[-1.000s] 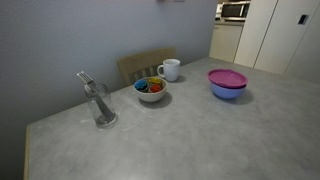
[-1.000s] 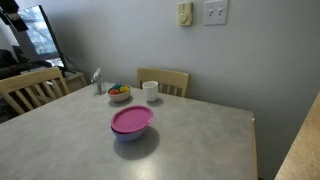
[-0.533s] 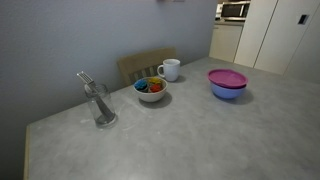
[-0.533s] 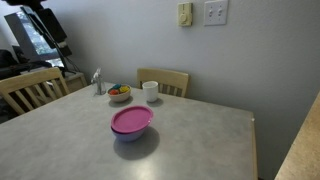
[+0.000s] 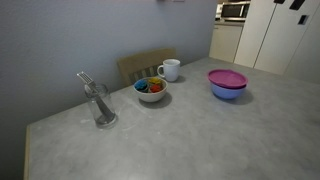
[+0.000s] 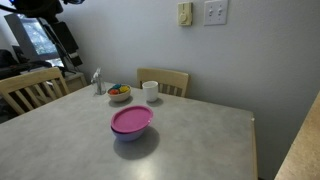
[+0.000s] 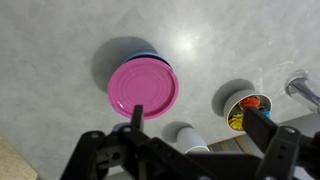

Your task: Put the pink plate on the table

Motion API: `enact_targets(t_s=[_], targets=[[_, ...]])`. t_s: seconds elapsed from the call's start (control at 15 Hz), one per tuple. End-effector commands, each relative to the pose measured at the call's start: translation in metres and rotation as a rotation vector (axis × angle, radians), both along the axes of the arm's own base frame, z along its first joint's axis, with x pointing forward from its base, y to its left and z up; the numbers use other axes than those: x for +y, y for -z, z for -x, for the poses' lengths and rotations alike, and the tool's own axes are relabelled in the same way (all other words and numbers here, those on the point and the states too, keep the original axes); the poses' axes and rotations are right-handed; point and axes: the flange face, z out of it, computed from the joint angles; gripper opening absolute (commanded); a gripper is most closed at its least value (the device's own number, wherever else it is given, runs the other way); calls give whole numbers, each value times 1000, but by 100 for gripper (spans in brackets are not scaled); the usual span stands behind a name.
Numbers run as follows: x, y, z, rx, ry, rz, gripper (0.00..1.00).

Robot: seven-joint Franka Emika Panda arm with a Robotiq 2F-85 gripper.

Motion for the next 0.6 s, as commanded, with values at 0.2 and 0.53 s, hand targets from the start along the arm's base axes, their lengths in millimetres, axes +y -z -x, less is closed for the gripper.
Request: enact_targets(t_s=[0.2,0.53], targets=[[-22,25,-28,-7,-83,71,100],[-51,59,-52,106,-256,186,100]])
